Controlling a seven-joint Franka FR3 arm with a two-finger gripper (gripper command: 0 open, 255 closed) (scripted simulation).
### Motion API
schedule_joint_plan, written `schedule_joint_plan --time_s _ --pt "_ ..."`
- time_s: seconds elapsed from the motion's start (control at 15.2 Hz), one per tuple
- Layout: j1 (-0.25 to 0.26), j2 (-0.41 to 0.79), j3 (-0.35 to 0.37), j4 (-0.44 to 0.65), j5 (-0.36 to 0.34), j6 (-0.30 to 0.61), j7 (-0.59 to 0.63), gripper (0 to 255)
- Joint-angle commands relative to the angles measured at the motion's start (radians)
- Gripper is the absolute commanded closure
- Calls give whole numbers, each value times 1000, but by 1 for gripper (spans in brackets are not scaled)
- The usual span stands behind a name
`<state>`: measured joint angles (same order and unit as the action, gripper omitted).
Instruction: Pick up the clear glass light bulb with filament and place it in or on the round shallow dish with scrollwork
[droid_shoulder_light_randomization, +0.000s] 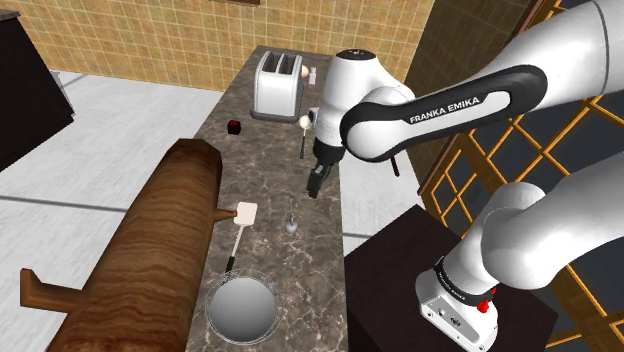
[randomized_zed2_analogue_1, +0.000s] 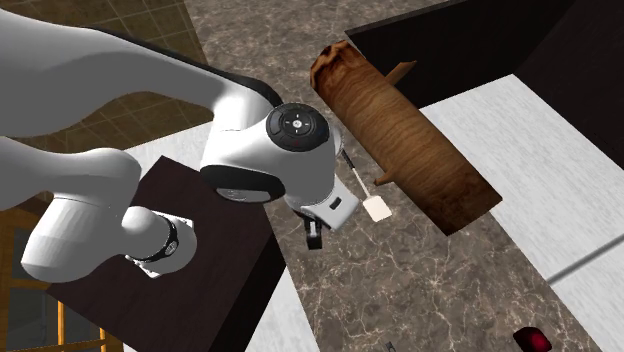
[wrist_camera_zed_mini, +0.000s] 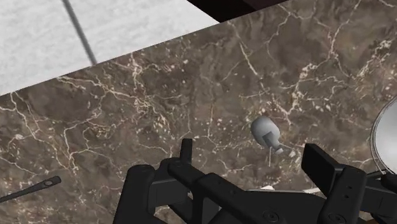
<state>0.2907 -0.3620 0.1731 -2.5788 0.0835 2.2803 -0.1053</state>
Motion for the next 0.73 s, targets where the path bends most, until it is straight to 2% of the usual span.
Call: schedule_joint_plan --time_s 0.0,0.4,0.66 --pt "17 63 21 -3 -5 69 -13 0" --pt "57 250 85 18 -56 237 -20 0" --pt "52 304 88 9 -79 297 -4 0"
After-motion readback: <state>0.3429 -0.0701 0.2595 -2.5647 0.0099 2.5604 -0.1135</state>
